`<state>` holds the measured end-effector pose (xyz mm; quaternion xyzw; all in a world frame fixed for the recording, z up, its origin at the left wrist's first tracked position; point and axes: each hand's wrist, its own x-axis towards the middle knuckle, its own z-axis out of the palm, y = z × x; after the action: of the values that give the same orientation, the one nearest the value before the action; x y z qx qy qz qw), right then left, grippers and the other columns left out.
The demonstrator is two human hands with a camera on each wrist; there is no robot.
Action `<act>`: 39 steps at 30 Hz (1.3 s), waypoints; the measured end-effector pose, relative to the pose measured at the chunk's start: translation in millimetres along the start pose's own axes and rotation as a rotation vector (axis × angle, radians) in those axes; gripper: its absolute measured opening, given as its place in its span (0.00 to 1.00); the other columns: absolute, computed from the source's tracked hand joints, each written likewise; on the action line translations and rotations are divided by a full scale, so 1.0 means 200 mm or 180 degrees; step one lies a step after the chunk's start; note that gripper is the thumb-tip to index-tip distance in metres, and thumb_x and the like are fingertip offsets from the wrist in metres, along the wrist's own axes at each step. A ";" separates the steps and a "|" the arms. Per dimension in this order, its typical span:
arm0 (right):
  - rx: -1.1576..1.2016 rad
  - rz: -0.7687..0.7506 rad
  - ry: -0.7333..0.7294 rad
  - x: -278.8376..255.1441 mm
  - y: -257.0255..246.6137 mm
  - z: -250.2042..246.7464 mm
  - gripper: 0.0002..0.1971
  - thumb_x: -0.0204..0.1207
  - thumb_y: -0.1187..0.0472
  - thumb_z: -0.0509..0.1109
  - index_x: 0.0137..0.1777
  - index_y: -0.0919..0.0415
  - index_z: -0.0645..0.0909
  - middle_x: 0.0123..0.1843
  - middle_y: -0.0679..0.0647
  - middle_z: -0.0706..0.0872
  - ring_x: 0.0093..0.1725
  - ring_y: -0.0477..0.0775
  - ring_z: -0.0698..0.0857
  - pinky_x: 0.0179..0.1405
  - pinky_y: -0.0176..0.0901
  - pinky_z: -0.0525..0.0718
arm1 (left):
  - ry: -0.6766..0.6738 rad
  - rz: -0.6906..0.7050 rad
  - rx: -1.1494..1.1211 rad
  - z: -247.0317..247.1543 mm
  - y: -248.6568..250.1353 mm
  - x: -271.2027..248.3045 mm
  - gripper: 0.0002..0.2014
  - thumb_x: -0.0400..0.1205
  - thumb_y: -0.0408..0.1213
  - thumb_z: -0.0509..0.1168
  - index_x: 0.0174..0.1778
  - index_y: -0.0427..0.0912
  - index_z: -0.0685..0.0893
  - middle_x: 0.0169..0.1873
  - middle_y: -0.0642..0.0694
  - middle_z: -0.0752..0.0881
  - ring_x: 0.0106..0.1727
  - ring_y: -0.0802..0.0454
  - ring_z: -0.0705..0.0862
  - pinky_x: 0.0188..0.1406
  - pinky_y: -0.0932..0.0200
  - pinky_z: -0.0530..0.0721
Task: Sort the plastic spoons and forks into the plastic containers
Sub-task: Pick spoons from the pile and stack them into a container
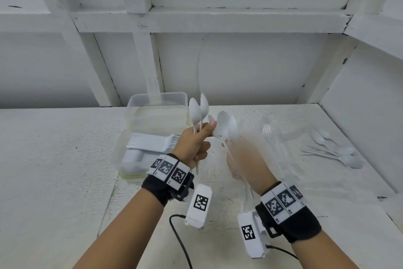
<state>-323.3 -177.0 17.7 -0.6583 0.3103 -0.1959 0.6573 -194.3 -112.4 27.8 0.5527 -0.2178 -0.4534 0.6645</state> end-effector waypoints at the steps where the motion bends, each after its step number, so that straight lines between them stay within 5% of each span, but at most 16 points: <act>1: -0.0041 -0.0040 -0.0003 0.00 0.00 0.00 0.04 0.85 0.57 0.56 0.54 0.53 0.71 0.24 0.55 0.71 0.18 0.45 0.68 0.17 0.37 0.67 | -0.0008 0.0000 0.0010 0.00 0.00 0.00 0.10 0.81 0.43 0.63 0.37 0.43 0.74 0.19 0.56 0.78 0.14 0.63 0.58 0.11 0.71 0.55; 4: -0.0229 -0.0211 0.0101 -0.01 0.01 0.00 0.10 0.85 0.58 0.55 0.62 0.43 0.63 0.27 0.56 0.74 0.19 0.42 0.73 0.19 0.36 0.75 | 0.0088 0.0085 0.0152 -0.01 -0.01 0.00 0.11 0.76 0.46 0.67 0.38 0.42 0.81 0.31 0.49 0.84 0.14 0.62 0.58 0.12 0.71 0.54; 6: -0.0299 -0.0336 0.0056 -0.01 0.00 -0.01 0.11 0.85 0.58 0.55 0.60 0.39 0.62 0.27 0.56 0.75 0.20 0.42 0.74 0.21 0.37 0.78 | 0.0152 0.0138 0.0207 -0.01 0.00 0.00 0.10 0.76 0.47 0.68 0.35 0.44 0.83 0.35 0.40 0.78 0.15 0.61 0.58 0.13 0.71 0.55; 8: -0.0283 -0.0350 -0.0165 0.00 -0.01 -0.02 0.09 0.85 0.58 0.55 0.57 0.40 0.66 0.26 0.58 0.75 0.20 0.46 0.75 0.21 0.42 0.79 | 0.0124 0.0188 0.0218 -0.01 0.01 0.00 0.09 0.75 0.46 0.68 0.34 0.45 0.81 0.33 0.41 0.70 0.14 0.61 0.58 0.12 0.71 0.55; 13: -0.0272 -0.0194 -0.0530 0.00 -0.04 -0.02 0.08 0.86 0.57 0.54 0.55 0.49 0.74 0.26 0.60 0.80 0.20 0.56 0.76 0.22 0.43 0.79 | -0.0021 0.0319 0.0299 -0.01 0.02 -0.02 0.05 0.78 0.41 0.66 0.45 0.45 0.85 0.26 0.45 0.69 0.14 0.61 0.58 0.12 0.71 0.55; 18: -0.0426 0.0066 -0.0701 -0.01 -0.06 -0.02 0.08 0.85 0.57 0.54 0.56 0.54 0.75 0.31 0.62 0.84 0.28 0.59 0.85 0.28 0.46 0.86 | 0.0037 0.0275 0.0395 -0.03 0.02 -0.03 0.09 0.80 0.37 0.67 0.33 0.46 0.83 0.16 0.53 0.64 0.14 0.61 0.57 0.13 0.70 0.54; 20: -0.0675 -0.0038 -0.0521 0.00 -0.06 -0.02 0.08 0.85 0.58 0.55 0.57 0.53 0.75 0.39 0.59 0.86 0.38 0.56 0.88 0.35 0.46 0.88 | 0.0124 0.0326 0.0429 -0.03 0.02 -0.03 0.09 0.78 0.37 0.68 0.31 0.46 0.84 0.18 0.50 0.67 0.15 0.60 0.57 0.13 0.70 0.55; 22: -0.0976 -0.0256 -0.0098 0.02 -0.04 -0.02 0.08 0.85 0.59 0.55 0.60 0.47 0.70 0.43 0.55 0.85 0.42 0.53 0.86 0.39 0.45 0.88 | 0.0220 0.0395 0.0584 -0.02 0.02 -0.03 0.07 0.78 0.39 0.69 0.34 0.45 0.87 0.25 0.45 0.81 0.15 0.61 0.59 0.13 0.70 0.57; 25: -0.1500 -0.0565 0.0358 0.05 -0.02 -0.04 0.10 0.85 0.60 0.55 0.62 0.46 0.65 0.37 0.51 0.81 0.34 0.48 0.80 0.31 0.38 0.80 | 0.0356 0.0477 0.0764 -0.01 0.02 -0.04 0.06 0.77 0.40 0.70 0.35 0.45 0.87 0.40 0.36 0.89 0.14 0.62 0.61 0.13 0.70 0.59; 30: -0.2405 -0.0656 0.0166 0.06 0.01 -0.02 0.08 0.84 0.59 0.57 0.60 0.57 0.70 0.37 0.53 0.80 0.34 0.53 0.80 0.32 0.44 0.77 | 0.0311 0.0381 0.0665 0.04 0.02 -0.05 0.04 0.79 0.36 0.68 0.42 0.38 0.84 0.10 0.56 0.73 0.10 0.63 0.64 0.11 0.73 0.61; 35: -0.2133 -0.0614 -0.0122 0.05 0.00 0.00 0.12 0.84 0.59 0.58 0.65 0.56 0.69 0.37 0.51 0.81 0.33 0.48 0.79 0.30 0.36 0.74 | 0.0227 0.0337 0.0662 0.02 0.00 -0.05 0.07 0.78 0.39 0.69 0.35 0.43 0.85 0.12 0.57 0.66 0.13 0.61 0.57 0.12 0.70 0.56; 39: -0.1866 -0.0534 -0.0122 0.03 -0.01 -0.02 0.11 0.81 0.60 0.63 0.57 0.53 0.63 0.37 0.48 0.75 0.33 0.45 0.76 0.31 0.33 0.74 | 0.0475 0.0448 0.0585 -0.01 0.00 -0.04 0.10 0.79 0.40 0.68 0.32 0.42 0.85 0.12 0.55 0.66 0.13 0.60 0.57 0.12 0.70 0.55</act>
<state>-320.9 -185.1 19.3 -0.8468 0.2857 -0.1391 0.4266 -198.2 -104.3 28.7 0.6268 -0.2466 -0.3414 0.6556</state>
